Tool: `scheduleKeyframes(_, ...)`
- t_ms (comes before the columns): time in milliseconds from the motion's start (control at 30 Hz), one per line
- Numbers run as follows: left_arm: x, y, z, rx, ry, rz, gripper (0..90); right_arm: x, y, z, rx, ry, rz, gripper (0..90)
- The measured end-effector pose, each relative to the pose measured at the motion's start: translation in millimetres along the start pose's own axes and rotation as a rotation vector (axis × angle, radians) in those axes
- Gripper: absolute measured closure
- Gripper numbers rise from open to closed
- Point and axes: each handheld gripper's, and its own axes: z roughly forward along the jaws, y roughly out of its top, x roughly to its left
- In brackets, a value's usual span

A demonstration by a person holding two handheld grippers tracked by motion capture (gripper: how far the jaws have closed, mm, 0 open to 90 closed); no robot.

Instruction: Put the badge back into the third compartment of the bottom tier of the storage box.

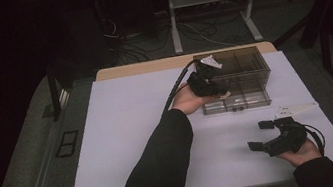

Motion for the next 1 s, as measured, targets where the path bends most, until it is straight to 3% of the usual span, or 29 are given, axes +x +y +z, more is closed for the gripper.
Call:
scheduleKeyframes(233, 5.0, -2.1, 9.7, -0.008, 0.009, -0.005, 83.3, -0.1, -0.2, -0.1, -0.001, 0.0, 0.0, 0.0)
scheduleKeyframes(267, 4.9, -2.8, 11.2, -0.017, 0.011, -0.025, 83.3, -0.1, -0.2, 0.0, -0.001, 0.0, -0.001, 0.1)
scheduleKeyframes(433, 9.5, -4.5, 16.7, -0.047, 0.018, -0.055, 83.3, 1.1, -0.1, 1.8, 0.006, 0.0, -0.003, 0.1)
scheduleKeyframes(467, 11.8, -4.5, 17.7, -0.056, 0.022, -0.041, 83.3, 1.0, 0.0, 1.9, 0.009, 0.001, -0.006, 0.1)
scheduleKeyframes(733, 12.5, -5.9, 31.8, -0.116, 0.026, -0.087, 83.3, 1.0, 0.1, 2.1, 0.011, 0.004, -0.011, 0.0)
scheduleKeyframes(1000, 12.5, -5.1, 46.3, -0.132, 0.008, -0.073, 83.3, 1.3, -0.1, 2.3, 0.015, 0.009, -0.013, 0.1)
